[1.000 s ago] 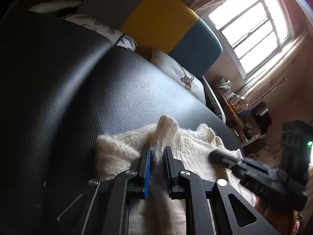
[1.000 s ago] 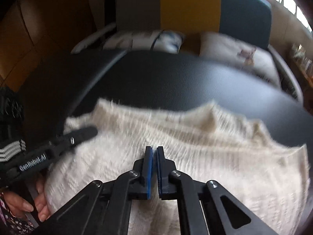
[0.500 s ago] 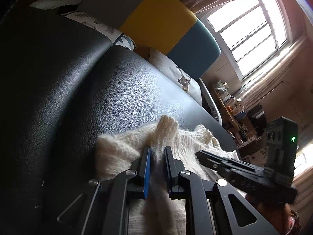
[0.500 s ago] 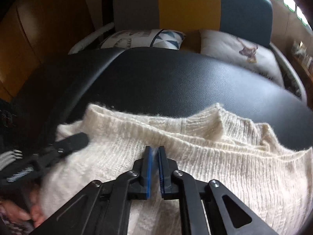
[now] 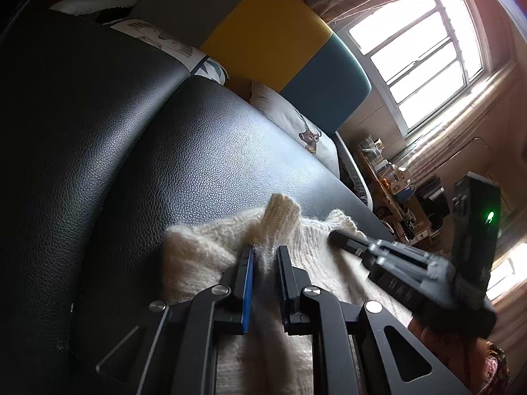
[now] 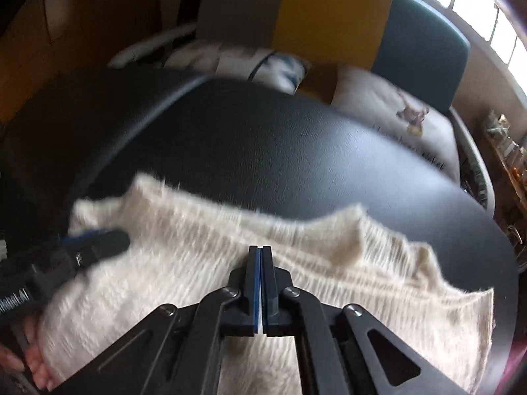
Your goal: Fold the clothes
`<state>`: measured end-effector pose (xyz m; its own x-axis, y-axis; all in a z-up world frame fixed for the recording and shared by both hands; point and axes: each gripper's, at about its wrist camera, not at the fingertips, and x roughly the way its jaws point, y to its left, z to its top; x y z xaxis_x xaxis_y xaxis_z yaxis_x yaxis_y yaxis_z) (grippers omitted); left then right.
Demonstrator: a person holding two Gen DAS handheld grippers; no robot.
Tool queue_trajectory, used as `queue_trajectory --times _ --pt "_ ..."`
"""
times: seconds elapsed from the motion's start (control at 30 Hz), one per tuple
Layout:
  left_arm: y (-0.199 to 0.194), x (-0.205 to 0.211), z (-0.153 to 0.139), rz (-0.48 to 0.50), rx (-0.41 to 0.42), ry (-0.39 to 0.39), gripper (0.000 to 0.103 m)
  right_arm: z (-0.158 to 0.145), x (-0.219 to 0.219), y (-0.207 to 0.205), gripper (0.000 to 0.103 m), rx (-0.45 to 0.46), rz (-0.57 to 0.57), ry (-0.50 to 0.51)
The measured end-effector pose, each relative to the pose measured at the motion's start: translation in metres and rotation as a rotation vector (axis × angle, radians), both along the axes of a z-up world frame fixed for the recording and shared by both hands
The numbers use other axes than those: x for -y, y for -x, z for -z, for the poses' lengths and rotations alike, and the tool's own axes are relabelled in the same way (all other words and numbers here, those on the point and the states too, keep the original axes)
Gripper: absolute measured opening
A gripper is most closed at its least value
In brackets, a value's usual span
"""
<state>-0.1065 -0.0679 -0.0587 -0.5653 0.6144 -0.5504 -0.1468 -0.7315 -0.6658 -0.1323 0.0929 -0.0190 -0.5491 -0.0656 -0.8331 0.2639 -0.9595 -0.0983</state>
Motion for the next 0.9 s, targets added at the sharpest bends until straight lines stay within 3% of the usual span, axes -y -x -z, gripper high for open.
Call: queue_trajectory --times 0.1,0.2,0.23,0.27,0.37,0.4,0.47,0.53,0.6,0.67,0.77,0.83,0.9 --pt "0.0 0.0 0.0 0.001 0.001 -0.006 0.014 0.004 -0.002 0.005 0.0 0.012 0.003 0.02" --pt "0.001 0.0 -0.004 -0.003 0.014 -0.001 0.014 0.012 -0.023 0.005 0.005 0.049 0.044 0.202" --pt "-0.001 0.001 -0.009 -0.012 0.016 0.013 0.014 0.012 -0.037 0.004 0.018 0.072 0.081 0.281" --pt "-0.002 0.002 -0.015 -0.021 0.019 0.026 0.015 0.009 -0.051 0.001 0.023 0.083 0.117 0.351" --pt "-0.008 0.004 -0.036 -0.064 0.008 0.078 0.022 -0.014 -0.09 -0.024 0.024 0.028 0.167 0.459" --pt "-0.013 0.003 -0.048 -0.09 -0.023 0.111 0.024 -0.021 -0.103 -0.032 0.024 0.009 0.178 0.442" --pt "-0.019 -0.011 -0.074 -0.083 -0.086 0.177 0.047 -0.031 -0.125 -0.045 0.025 -0.01 0.196 0.374" --pt "-0.019 -0.04 -0.089 -0.007 -0.114 0.252 0.059 -0.033 -0.144 -0.055 0.025 0.002 0.226 0.316" --pt "-0.019 -0.076 -0.096 0.089 -0.13 0.34 0.06 -0.03 -0.159 -0.063 0.025 0.023 0.24 0.3" --pt "-0.019 -0.119 -0.082 0.183 -0.133 0.479 0.059 -0.025 -0.164 -0.068 0.025 0.053 0.223 0.281" --pt "-0.008 -0.157 -0.055 0.237 -0.084 0.646 0.059 -0.012 -0.166 -0.065 0.025 0.088 0.207 0.212" --pt "-0.001 -0.162 -0.04 0.22 -0.022 0.677 0.059 -0.005 -0.167 -0.061 0.025 0.1 0.201 0.185" --pt "0.004 -0.161 -0.033 0.184 0.03 0.658 0.059 -0.001 -0.171 -0.053 0.025 0.119 0.202 0.194"
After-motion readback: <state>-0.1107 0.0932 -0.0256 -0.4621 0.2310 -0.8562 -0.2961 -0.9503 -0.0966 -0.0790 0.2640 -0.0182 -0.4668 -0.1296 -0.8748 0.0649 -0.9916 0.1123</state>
